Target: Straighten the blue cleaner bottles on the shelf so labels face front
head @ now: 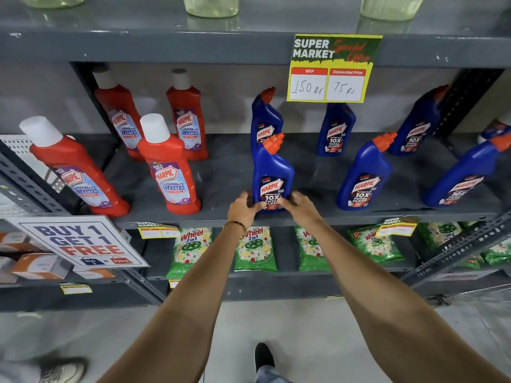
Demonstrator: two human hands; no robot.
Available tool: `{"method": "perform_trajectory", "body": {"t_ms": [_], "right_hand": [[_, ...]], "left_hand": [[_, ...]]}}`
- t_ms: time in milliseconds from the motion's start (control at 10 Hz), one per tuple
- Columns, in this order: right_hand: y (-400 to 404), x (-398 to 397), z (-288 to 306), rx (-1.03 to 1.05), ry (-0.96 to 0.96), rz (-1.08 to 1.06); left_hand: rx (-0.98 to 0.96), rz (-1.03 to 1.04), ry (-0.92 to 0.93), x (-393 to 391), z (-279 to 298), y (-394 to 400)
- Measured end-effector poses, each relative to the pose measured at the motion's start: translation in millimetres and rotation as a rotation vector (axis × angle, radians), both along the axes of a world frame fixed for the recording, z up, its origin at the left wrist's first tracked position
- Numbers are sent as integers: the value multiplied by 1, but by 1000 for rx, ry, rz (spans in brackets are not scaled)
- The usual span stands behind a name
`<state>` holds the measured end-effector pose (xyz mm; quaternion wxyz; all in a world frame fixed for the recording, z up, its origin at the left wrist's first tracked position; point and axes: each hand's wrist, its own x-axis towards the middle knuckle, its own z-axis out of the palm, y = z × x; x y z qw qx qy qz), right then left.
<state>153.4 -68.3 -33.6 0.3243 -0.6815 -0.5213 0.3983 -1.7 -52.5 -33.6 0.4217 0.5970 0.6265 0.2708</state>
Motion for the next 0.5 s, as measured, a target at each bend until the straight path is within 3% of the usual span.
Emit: {"method": "perform_trajectory", "body": {"t_ms": [300, 400, 500], "right_hand": [[-15, -1, 2, 41, -106, -83], [-32, -5, 11, 63, -281, -91], [-49, -11, 14, 185, -499, -98]], "left_hand": [[20, -14, 81, -3, 4, -12], [64, -42, 229, -7, 12, -28], [261, -52, 433, -12, 18, -45]]}}
